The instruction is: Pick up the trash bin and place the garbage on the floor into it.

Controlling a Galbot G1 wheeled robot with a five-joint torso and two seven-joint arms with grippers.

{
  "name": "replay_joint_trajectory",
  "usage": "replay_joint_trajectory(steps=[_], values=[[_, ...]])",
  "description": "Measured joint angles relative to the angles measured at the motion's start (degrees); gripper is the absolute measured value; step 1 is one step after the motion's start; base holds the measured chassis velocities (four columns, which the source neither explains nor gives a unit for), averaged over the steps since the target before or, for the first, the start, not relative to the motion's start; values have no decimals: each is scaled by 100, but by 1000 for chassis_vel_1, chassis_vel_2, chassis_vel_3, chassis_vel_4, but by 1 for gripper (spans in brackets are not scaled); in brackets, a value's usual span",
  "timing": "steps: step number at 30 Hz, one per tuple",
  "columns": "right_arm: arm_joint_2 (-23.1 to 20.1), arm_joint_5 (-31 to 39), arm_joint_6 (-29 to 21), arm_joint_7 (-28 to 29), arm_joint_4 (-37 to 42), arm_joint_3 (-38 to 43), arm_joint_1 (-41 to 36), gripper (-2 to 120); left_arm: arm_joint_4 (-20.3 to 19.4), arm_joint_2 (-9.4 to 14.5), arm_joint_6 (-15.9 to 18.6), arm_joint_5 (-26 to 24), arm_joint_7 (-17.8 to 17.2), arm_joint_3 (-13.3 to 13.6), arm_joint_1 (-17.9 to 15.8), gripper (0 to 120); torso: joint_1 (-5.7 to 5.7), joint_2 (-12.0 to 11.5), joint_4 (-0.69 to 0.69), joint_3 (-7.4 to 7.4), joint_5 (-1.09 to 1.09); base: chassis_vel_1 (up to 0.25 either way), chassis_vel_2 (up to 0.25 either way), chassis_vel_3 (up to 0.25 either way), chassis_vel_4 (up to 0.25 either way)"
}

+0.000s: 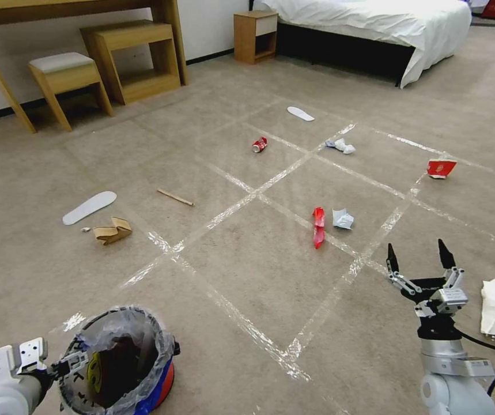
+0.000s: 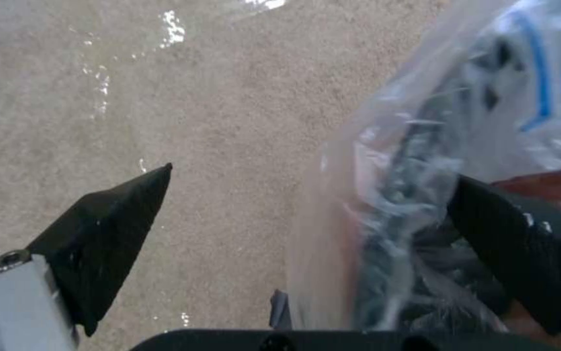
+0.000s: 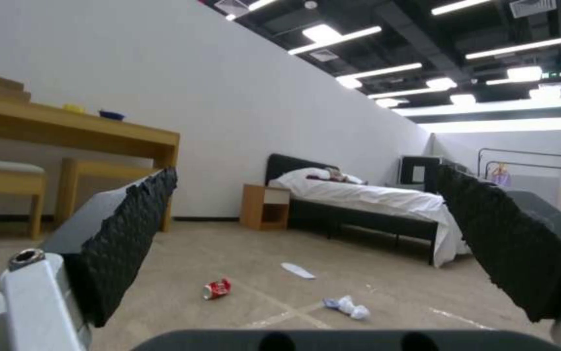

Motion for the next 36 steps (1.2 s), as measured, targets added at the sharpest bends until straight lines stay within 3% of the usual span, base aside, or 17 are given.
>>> replay_joint_trajectory(steps=[6, 9, 23, 27, 30, 32, 34, 36], values=[[20, -5, 2, -6, 40, 17, -16, 100, 366, 3, -2, 60, 715, 57, -133, 100, 0, 0, 0, 0, 0, 0, 0, 0, 0], [37, -13, 3, -12, 52, 25, -24, 100, 449, -20, -10, 81, 804, 97, -230, 100, 0, 0, 0, 0, 3, 0, 0, 0, 0], [62, -24, 14, -17, 102, 49, -60, 100, 779, -76, -48, 87, 822, 243, -529, 100, 0, 1, 1, -2, 11, 0, 0, 0, 0], [73, -43, 15, -8, 104, 28, -60, 100, 875, -124, -45, 32, 738, 267, -528, 100, -1, 1, 4, -1, 5, 0, 0, 0, 0], [62, -48, 15, -7, 94, 20, -58, 100, 880, -152, -43, -101, 598, 283, -483, 93, -1, 1, 4, -1, 4, 0, 0, 0, 0], [48, -45, 15, 9, 79, 15, -48, 100, 827, -184, 0, -174, 580, 329, -383, 80, 0, 0, 0, 2, -17, 0, 0, 0, 0], [41, -42, 15, 15, 76, 10, -42, 100, 796, -188, 5, -184, 583, 334, -360, 77, -1, 0, -5, 1, -20, 0, 0, 0, 0], [30, -41, 15, 35, 68, 2, -32, 100, 755, -194, 6, -158, 597, 323, -333, 70, 0, 0, -7, 1, -11, 0, 0, 0, 0]])
